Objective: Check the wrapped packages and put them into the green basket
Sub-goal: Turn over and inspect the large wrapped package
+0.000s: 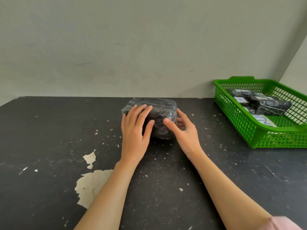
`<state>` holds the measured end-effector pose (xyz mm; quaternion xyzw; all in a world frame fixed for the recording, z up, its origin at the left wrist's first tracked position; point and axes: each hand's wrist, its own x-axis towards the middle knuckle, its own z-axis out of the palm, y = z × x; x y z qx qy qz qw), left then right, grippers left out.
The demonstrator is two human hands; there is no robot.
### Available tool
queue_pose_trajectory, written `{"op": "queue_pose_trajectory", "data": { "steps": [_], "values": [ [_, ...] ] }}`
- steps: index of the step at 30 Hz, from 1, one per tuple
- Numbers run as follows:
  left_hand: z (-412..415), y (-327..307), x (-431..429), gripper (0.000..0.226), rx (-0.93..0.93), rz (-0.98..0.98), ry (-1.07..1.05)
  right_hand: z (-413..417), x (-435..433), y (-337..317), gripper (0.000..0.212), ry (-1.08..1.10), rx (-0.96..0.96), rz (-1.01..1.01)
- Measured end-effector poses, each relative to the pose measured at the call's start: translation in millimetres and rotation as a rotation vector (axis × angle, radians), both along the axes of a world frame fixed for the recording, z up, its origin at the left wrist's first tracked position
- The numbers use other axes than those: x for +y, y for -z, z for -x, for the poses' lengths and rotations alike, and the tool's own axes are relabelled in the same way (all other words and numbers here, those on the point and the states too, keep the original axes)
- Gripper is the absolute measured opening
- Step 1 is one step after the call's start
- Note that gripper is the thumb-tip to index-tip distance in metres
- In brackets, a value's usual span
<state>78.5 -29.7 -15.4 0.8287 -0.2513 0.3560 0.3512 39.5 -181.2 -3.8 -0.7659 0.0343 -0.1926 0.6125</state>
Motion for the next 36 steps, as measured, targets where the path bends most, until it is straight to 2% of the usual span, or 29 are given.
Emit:
{"op": "queue_pose_trajectory", "data": {
  "steps": [3, 5, 9, 13, 16, 20, 23, 27, 31, 36],
  "values": [
    [3.8, 0.8, -6.8, 0.046, -0.064, -0.117, -0.09, -0.9, -4.2, -1.1, 0.058, 0.104, 0.002, -0.053],
    [6.4, 0.0, -10.8, 0.053, -0.035, -0.12, -0.179, -1.7, -6.8, -2.2, 0.05, 0.094, 0.019, -0.129],
    [10.0, -1.4, -9.5, 0.063, 0.157, 0.03, -0.169, -2.9, -3.7, 0.3, 0.048, -0.003, 0.047, -0.198],
    [12.0, -5.2, -10.1, 0.065, 0.2, 0.098, -0.194, -2.5, 1.7, 2.1, 0.056, -0.081, 0.028, -0.134],
    [10.3, -7.6, -10.4, 0.065, 0.214, 0.125, -0.184, -0.9, 1.1, 0.9, 0.053, -0.109, 0.027, -0.123],
    [10.9, -5.0, -8.9, 0.067, 0.221, 0.179, -0.155, -1.3, 2.8, 3.7, 0.077, -0.093, 0.048, -0.072],
    [12.2, -6.6, -7.5, 0.076, 0.313, 0.264, -0.159, -2.2, 4.3, 6.5, 0.084, -0.094, 0.067, -0.015],
    [14.1, -8.4, -8.8, 0.069, 0.319, 0.264, -0.181, -3.4, 3.5, 6.6, 0.077, -0.092, 0.066, -0.007],
    [10.5, -4.8, -4.5, 0.057, 0.299, 0.363, -0.147, -3.3, 3.9, 6.1, 0.062, -0.058, 0.075, -0.025],
    [11.6, -6.9, -3.8, 0.057, 0.296, 0.418, -0.153, -1.5, 5.7, 3.7, 0.055, -0.024, 0.081, -0.018]
  ]
}}
